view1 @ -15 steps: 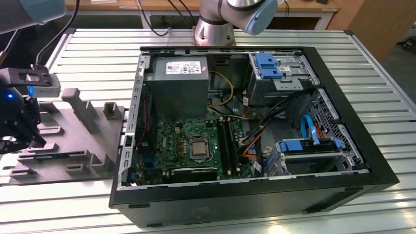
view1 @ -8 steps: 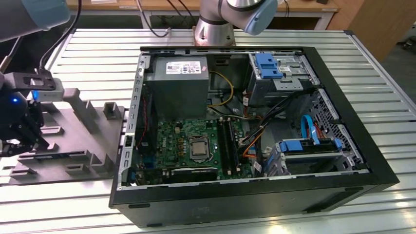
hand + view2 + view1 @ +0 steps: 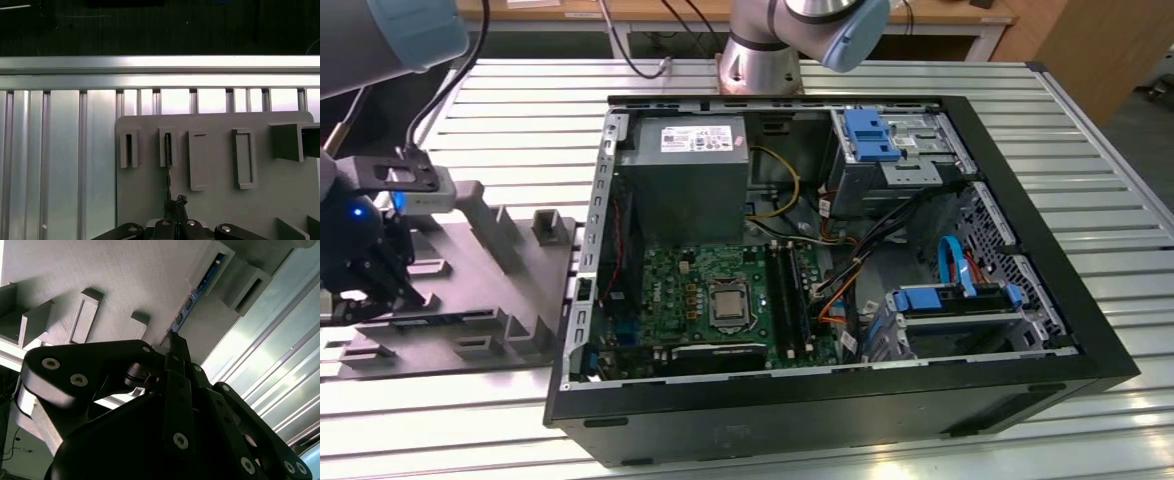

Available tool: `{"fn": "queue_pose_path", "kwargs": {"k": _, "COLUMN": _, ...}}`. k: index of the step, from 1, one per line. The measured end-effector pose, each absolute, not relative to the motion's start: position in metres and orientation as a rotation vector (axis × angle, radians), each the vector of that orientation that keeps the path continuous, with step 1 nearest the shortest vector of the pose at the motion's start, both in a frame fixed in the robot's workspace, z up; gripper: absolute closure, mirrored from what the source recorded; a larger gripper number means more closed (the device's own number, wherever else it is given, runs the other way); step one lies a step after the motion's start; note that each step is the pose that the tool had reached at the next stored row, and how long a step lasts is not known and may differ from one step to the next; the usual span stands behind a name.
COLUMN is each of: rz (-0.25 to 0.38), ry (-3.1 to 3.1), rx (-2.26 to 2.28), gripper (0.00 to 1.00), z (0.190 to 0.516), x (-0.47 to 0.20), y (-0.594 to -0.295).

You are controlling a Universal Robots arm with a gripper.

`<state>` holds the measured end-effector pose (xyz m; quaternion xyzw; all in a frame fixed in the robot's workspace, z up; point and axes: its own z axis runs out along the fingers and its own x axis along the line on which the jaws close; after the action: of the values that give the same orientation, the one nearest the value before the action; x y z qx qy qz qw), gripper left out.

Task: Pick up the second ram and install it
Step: 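Pick up the second ram and move it above second insertion slot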

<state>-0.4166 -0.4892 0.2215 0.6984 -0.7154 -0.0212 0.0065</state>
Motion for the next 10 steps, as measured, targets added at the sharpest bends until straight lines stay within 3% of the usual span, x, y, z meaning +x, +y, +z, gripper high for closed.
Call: {"fn": "queue_pose_path", "kwargs": {"k": 10, "rz": -0.063, "ry": -2.234, "rx": 2.192, "gripper": 0.90, "z": 0.2147, "x": -0.4166, "y": -0.4894}}
